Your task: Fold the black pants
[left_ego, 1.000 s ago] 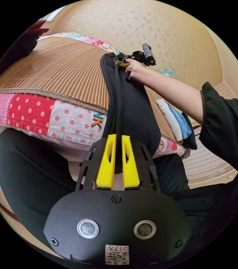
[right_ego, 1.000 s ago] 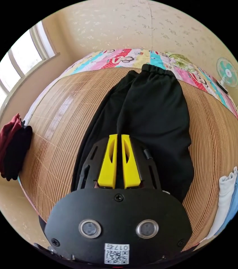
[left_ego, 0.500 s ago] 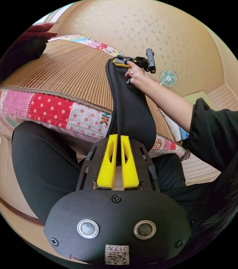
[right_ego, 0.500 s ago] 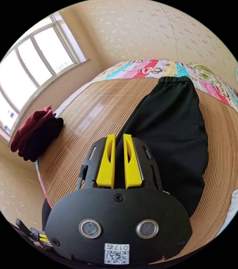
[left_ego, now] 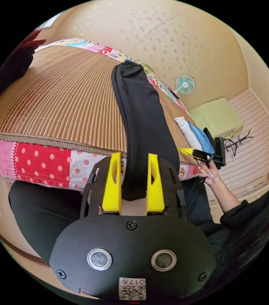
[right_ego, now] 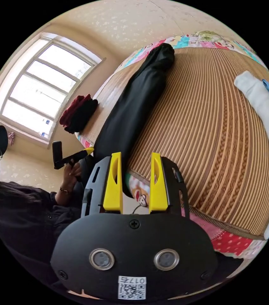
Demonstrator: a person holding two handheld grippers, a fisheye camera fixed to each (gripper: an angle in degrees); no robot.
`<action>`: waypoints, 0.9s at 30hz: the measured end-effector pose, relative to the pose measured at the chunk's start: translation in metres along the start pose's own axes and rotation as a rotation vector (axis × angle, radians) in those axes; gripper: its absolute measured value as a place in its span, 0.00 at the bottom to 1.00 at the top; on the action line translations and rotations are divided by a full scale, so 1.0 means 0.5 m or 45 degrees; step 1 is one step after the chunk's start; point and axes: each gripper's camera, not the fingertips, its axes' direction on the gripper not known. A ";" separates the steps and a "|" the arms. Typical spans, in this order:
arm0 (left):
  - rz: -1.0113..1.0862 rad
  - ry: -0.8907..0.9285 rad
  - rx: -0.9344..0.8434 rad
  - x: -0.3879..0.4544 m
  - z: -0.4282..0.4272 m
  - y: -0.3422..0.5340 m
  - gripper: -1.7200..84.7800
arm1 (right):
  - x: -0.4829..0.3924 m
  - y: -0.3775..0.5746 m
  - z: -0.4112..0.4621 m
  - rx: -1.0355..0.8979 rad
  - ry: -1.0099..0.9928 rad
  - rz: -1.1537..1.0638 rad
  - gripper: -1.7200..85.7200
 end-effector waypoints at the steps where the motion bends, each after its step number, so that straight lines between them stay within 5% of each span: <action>1: -0.001 -0.018 0.005 0.008 0.005 0.002 0.15 | 0.011 0.020 -0.005 0.034 -0.081 -0.002 0.17; 5: -0.052 -0.005 -0.095 0.025 0.040 0.005 0.08 | 0.025 0.031 -0.017 0.157 -0.110 0.037 0.15; 11: -0.020 0.004 -0.248 0.038 0.034 0.030 0.08 | 0.010 0.037 0.003 0.011 -0.214 -0.028 0.11; 18: -0.069 0.166 -0.089 0.012 -0.018 0.025 0.15 | 0.069 0.026 -0.060 0.064 -0.288 0.061 0.14; 21: -0.050 0.137 -0.183 0.023 0.030 -0.002 0.15 | 0.078 0.015 -0.061 0.029 -0.247 0.064 0.14; 24: -0.016 0.004 -0.197 0.057 0.044 -0.003 0.12 | 0.097 0.020 -0.066 0.072 -0.453 0.079 0.14; 27: -0.003 0.135 -0.247 0.078 0.043 0.012 0.07 | 0.112 0.023 -0.069 0.073 -0.486 0.093 0.11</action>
